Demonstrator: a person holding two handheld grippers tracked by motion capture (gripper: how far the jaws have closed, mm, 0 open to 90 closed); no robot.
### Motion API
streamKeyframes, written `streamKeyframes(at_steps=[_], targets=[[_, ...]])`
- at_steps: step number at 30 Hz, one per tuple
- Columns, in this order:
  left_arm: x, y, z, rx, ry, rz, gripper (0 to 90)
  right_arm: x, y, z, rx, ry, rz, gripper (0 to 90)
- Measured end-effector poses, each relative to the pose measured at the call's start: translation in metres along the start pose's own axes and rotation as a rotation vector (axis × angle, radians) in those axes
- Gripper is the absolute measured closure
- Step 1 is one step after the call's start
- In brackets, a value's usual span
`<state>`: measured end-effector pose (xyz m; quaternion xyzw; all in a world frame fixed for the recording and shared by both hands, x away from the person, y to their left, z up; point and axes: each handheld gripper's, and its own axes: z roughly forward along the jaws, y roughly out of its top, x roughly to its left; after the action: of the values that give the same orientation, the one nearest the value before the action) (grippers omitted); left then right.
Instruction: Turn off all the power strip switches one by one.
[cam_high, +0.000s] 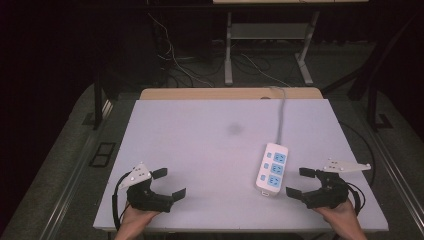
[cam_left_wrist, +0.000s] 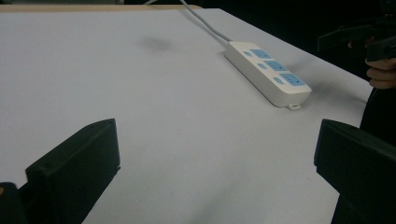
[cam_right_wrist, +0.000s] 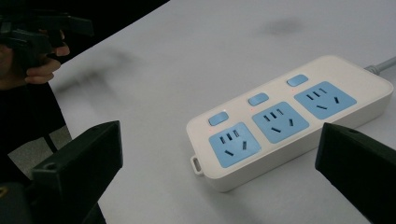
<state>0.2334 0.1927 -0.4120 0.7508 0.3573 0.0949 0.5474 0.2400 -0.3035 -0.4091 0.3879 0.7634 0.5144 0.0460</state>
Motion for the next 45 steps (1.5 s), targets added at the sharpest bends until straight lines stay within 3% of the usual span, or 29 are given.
streamKeyframes(at_steps=[12,37,45], targets=[[-0.001,-0.001,0.002,0.024,-0.006,0.000,0.0,-0.001,0.000,-0.001,0.002,0.002,0.005,0.5],[0.000,-0.002,0.007,0.048,-0.033,0.007,0.0,0.001,0.005,0.004,0.068,-0.017,0.007,0.6],[-0.001,-0.002,0.007,0.046,-0.037,0.006,0.0,0.002,0.011,0.005,0.098,-0.019,-0.013,0.5]])
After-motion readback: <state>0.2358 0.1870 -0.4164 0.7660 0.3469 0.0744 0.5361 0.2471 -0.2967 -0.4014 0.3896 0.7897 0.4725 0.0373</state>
